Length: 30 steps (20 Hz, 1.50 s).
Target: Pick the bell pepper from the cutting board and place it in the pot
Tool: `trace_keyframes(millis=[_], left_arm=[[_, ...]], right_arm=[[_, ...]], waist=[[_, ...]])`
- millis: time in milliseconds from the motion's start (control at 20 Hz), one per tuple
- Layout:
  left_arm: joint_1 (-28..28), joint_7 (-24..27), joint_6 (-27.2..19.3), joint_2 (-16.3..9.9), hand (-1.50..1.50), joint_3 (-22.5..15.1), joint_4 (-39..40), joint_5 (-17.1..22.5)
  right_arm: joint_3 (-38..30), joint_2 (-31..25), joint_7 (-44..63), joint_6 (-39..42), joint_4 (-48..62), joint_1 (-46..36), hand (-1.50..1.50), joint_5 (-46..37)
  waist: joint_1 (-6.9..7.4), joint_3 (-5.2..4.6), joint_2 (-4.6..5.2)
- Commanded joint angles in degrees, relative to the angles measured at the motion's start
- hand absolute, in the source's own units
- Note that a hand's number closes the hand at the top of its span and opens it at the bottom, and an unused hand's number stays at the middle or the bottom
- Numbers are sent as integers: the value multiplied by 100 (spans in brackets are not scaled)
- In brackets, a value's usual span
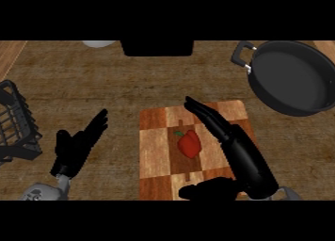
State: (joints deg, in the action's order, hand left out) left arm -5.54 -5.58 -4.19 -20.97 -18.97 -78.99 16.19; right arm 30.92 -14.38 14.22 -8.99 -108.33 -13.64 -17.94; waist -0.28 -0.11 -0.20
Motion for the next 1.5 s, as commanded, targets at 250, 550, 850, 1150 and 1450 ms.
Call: trace_keyframes(millis=[250, 550, 850, 1150, 1450], left_arm=[[-69, -154, -83, 364, 0, -97, -42, -250], [-139, 196, 231, 257, 0, 106, 432, -252], [-277, 106, 465, 429, 0, 455, 459, -428], [128, 192, 377, 646, 0, 360, 216, -796], [-350, -191, 578, 686, 0, 761, 409, -740]], right_arm=[[-223, 689, 2169, 871, 710, -994, -150, 417], [-176, 287, 1895, 2048, 1921, -1329, -150, 793], [-189, 405, 1055, 1937, 2253, -575, -150, -49], [-884, 81, -280, 1975, 2744, -366, -150, -135], [-1198, 749, -535, 2290, 3229, -620, -150, 240]], waist=[[72, 8, 23], [94, 6, 52], [27, 11, 21], [33, 12, 21], [39, 12, 28]])
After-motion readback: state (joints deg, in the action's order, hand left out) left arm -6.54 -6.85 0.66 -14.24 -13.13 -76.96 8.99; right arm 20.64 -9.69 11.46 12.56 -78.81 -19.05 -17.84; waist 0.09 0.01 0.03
